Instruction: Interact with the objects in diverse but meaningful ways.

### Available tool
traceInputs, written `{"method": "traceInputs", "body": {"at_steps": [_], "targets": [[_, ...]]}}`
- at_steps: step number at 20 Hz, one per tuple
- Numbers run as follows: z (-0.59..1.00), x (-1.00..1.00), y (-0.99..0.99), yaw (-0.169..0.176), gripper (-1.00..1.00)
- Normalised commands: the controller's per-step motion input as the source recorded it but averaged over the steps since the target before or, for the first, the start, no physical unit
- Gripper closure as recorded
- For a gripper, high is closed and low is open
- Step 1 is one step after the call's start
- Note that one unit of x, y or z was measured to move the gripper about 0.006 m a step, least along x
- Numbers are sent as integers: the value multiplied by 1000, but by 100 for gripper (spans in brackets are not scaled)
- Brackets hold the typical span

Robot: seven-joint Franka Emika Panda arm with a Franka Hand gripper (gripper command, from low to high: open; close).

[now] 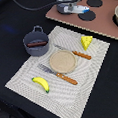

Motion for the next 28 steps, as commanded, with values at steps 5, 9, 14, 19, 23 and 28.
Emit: {"method": "traceInputs", "body": {"at_steps": [5,9,14,19,23,28], "targets": [[-607,93,111,0,100],[-694,-7,36,0,100],[-580,-71,125,1,100],[-413,-148,126,13,-100],[-362,-152,134,20,-100],[519,-235,126,3,-100]]}}
